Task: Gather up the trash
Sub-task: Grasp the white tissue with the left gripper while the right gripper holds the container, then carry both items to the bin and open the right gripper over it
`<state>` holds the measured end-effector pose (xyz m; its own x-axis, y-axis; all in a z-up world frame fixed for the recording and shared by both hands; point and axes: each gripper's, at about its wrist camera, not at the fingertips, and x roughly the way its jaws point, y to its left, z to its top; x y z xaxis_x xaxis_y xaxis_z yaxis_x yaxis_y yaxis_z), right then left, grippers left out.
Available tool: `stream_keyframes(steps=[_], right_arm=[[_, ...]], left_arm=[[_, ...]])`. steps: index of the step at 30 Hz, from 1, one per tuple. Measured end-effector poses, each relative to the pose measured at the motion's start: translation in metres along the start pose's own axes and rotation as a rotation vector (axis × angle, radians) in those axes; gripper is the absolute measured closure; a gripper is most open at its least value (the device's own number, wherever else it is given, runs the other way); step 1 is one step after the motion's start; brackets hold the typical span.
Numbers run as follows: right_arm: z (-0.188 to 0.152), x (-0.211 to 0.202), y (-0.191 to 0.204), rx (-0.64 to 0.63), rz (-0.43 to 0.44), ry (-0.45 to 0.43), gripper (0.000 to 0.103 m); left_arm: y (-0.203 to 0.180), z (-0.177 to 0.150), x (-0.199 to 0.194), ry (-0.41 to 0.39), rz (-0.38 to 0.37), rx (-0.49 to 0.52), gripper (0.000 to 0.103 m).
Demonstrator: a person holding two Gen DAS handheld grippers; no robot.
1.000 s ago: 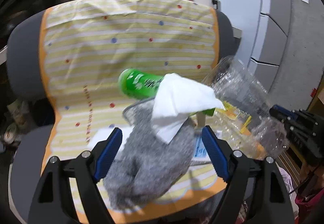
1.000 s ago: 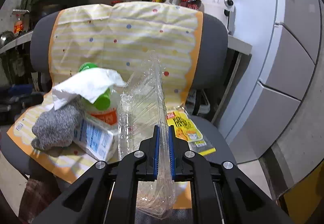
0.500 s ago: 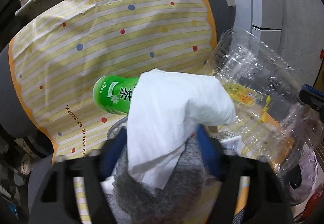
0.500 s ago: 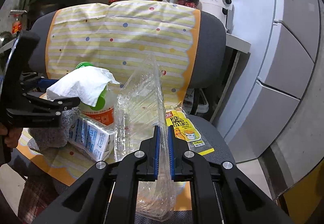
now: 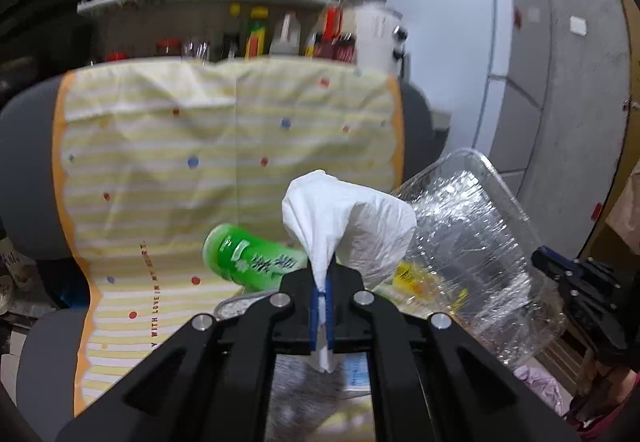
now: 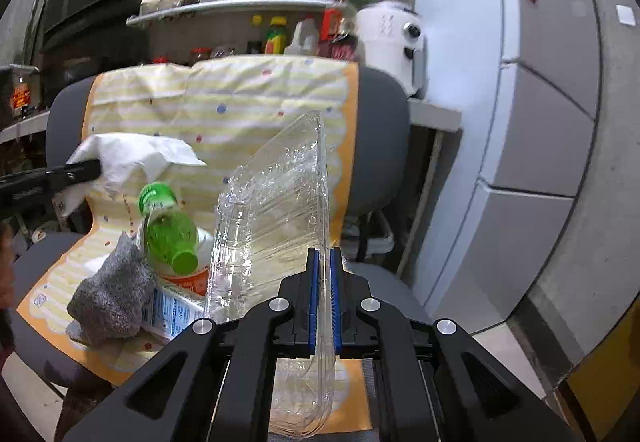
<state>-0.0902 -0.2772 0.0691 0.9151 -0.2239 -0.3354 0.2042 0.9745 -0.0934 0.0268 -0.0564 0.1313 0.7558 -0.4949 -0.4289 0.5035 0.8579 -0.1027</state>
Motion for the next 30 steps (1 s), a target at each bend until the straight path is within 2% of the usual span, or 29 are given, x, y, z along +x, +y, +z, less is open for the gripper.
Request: stream_keyframes(steps=[3,8,13,17,24,30], right_arm=[[-0.006,-0.024,-0.011,0.012,-0.045,-0.017,0.097],[-0.032,-0.070,-0.040,0.054,-0.149,-0.028,0.097],[-0.061,-0.115,-0.067,0.095,-0.230,-0.019,0.097],[-0.088,-0.148,-0.085,0.112,-0.338,-0.019,0.097],[-0.142,-0.172,-0.126,0.144,-0.526,0.047,0.097],[-0.180,-0.172,-0.166,0.231,-0.587,0.105,0.096]], left_arm=[[-0.023,-0.007,-0.021,-0.034,-0.046,0.014,0.103],[-0.059,-0.036,-0.030,-0.031,-0.117,0.037,0.103],[-0.089,-0.065,-0.027,0.004,-0.192,0.049,0.103],[-0.109,-0.078,-0.025,0.036,-0.254,0.059,0.103],[-0.169,-0.098,-0.023,0.084,-0.371,0.137,0.103],[-0.212,-0.109,-0.011,0.135,-0.439,0.191,0.102]])
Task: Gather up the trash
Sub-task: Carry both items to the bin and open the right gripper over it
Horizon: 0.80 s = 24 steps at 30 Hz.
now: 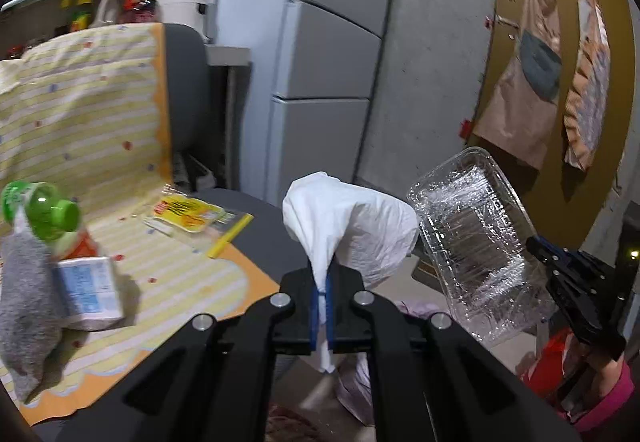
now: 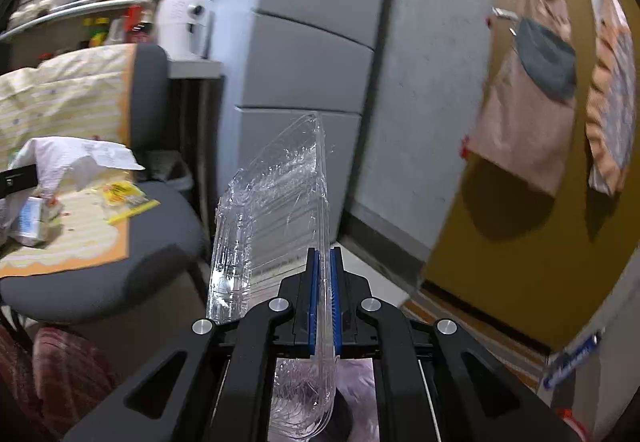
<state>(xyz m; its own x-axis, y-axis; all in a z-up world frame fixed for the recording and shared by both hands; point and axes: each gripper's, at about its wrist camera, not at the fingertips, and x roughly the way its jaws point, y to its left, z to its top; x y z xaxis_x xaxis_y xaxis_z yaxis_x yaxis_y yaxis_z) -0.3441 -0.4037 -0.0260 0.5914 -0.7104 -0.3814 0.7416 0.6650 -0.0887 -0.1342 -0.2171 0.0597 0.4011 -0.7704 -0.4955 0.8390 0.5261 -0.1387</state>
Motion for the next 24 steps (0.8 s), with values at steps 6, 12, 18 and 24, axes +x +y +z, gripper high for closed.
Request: stream_keyframes(steps=[6,12,18,24], right_arm=[[-0.021,0.025,-0.011,-0.015,-0.050,0.058,0.062],[-0.023,0.027,-0.018,0.044,0.003,0.069,0.061],[-0.011,0.013,-0.020,0.078,0.025,0.045,0.061],[-0.027,0.037,-0.016,0.058,0.098,0.128,0.061]], left_arm=[[-0.014,-0.004,0.024,0.059,-0.025,0.024,0.103],[-0.021,-0.010,0.039,0.109,-0.040,0.036,0.102],[-0.034,-0.019,0.054,0.172,-0.094,0.070,0.102],[-0.049,-0.026,0.056,0.182,-0.108,0.123,0.102]])
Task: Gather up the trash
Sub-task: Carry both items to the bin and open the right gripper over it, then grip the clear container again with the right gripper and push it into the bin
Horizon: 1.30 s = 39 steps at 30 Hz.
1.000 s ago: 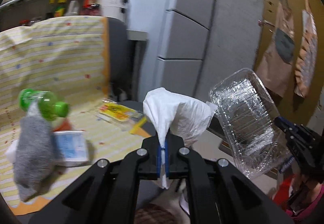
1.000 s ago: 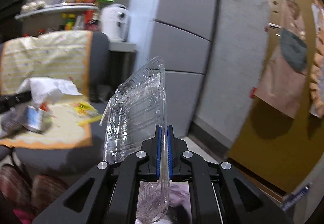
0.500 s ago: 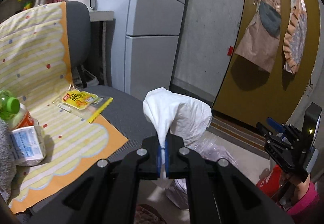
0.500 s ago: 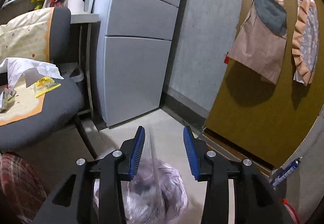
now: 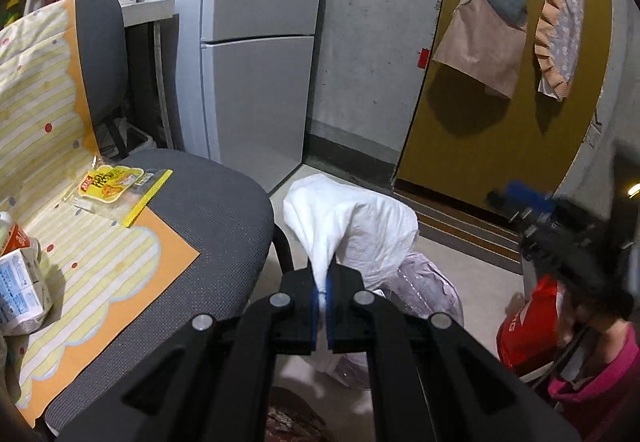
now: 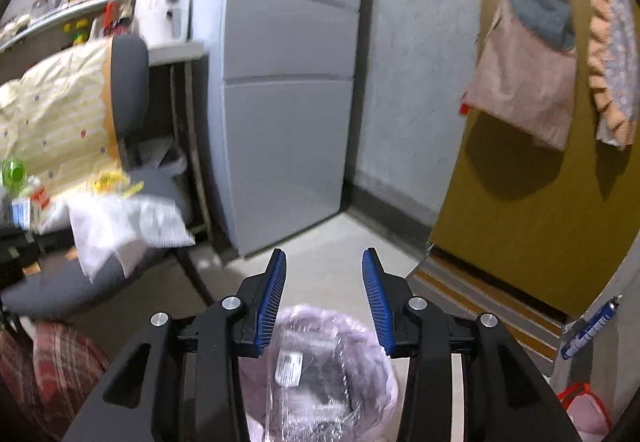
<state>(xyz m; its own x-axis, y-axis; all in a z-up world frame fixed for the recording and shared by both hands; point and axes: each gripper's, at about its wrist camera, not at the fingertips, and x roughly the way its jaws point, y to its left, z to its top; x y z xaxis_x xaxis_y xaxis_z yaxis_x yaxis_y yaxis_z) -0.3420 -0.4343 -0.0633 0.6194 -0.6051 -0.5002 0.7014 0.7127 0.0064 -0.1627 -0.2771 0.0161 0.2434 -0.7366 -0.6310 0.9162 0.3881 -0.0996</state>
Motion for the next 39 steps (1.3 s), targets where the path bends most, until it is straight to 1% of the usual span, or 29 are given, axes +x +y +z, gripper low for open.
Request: stream_keyframes(steps=[4,5,6,8,10,12,13,16,20,22,26,31,32,33,37,39], right_arm=[[-0.046,0.046,0.013,-0.027,0.055,0.130,0.063],[-0.059,0.055,0.017,-0.032,0.070,0.147,0.065],[-0.068,0.061,0.019,-0.041,0.059,0.153,0.066],[-0.083,0.068,0.016,-0.052,0.005,0.127,0.066],[-0.093,0.074,0.004,-0.038,-0.038,0.121,0.066],[-0.105,0.082,-0.015,0.000,-0.070,0.133,0.066],[-0.111,0.088,-0.026,0.027,-0.074,0.151,0.066],[-0.123,0.099,-0.048,0.071,-0.071,0.165,0.067],[-0.140,0.115,-0.061,0.116,-0.034,0.198,0.067],[-0.146,0.126,-0.064,0.130,-0.014,0.218,0.070],[-0.156,0.146,-0.063,0.149,0.033,0.257,0.082],[-0.159,0.161,-0.059,0.139,0.049,0.291,0.084],[-0.157,0.163,-0.059,0.145,0.059,0.307,0.098],[-0.155,0.165,-0.060,0.151,0.064,0.313,0.100],[-0.147,0.161,-0.060,0.138,0.048,0.310,0.100],[-0.147,0.163,-0.063,0.157,0.060,0.325,0.095]], left_arm=[[0.012,-0.001,-0.003,-0.014,0.032,-0.023,0.102],[0.015,-0.001,-0.003,-0.015,0.041,-0.028,0.102],[0.017,-0.003,-0.002,-0.015,0.053,-0.029,0.102],[0.022,-0.005,0.000,-0.014,0.075,-0.029,0.102],[0.026,-0.007,0.003,-0.015,0.083,-0.035,0.102],[0.028,-0.008,0.007,-0.018,0.094,-0.031,0.102],[0.028,-0.009,0.009,-0.020,0.097,-0.029,0.102],[0.029,-0.012,0.015,-0.018,0.101,-0.031,0.102],[0.032,-0.016,0.021,-0.004,0.113,-0.039,0.102],[0.035,-0.018,0.024,0.003,0.120,-0.047,0.102],[0.038,-0.021,0.029,0.020,0.140,-0.053,0.102],[0.040,-0.022,0.033,0.032,0.154,-0.059,0.102],[0.041,-0.022,0.033,0.032,0.156,-0.060,0.102],[0.042,-0.022,0.032,0.030,0.155,-0.061,0.102],[0.043,-0.021,0.028,0.022,0.155,-0.064,0.102],[0.045,-0.022,0.026,0.023,0.149,-0.066,0.102]])
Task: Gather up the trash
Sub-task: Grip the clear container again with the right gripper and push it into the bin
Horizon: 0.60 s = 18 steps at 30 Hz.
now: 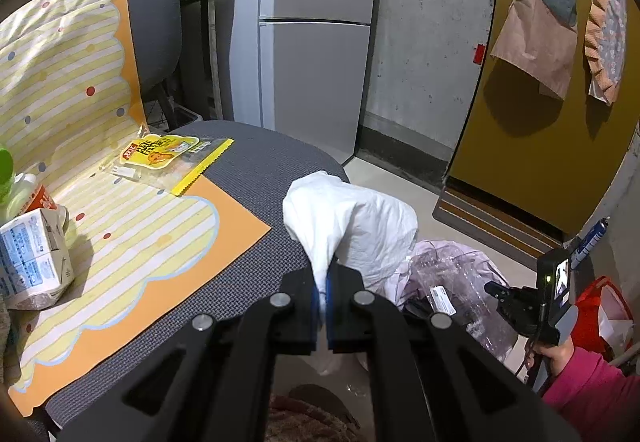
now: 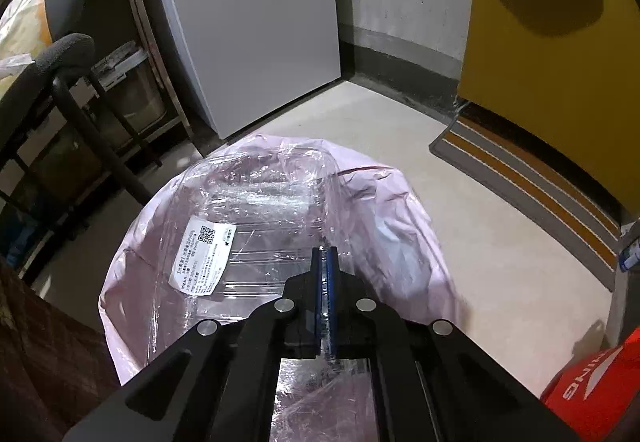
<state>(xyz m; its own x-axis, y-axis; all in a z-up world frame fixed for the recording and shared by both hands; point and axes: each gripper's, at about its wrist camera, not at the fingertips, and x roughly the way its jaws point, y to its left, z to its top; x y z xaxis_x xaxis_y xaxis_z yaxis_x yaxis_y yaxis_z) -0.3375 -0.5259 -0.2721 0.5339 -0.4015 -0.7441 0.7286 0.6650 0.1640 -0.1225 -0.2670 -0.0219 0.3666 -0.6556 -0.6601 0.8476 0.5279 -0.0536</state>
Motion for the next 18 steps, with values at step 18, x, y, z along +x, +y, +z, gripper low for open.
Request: stream_keyframes(steps=[18], right_arm=[[-0.006,-0.002,-0.016,0.107,0.067,0.119,0.096]], left_arm=[[0.007,-0.003,-0.002,0.011,-0.011,-0.006,0.102]])
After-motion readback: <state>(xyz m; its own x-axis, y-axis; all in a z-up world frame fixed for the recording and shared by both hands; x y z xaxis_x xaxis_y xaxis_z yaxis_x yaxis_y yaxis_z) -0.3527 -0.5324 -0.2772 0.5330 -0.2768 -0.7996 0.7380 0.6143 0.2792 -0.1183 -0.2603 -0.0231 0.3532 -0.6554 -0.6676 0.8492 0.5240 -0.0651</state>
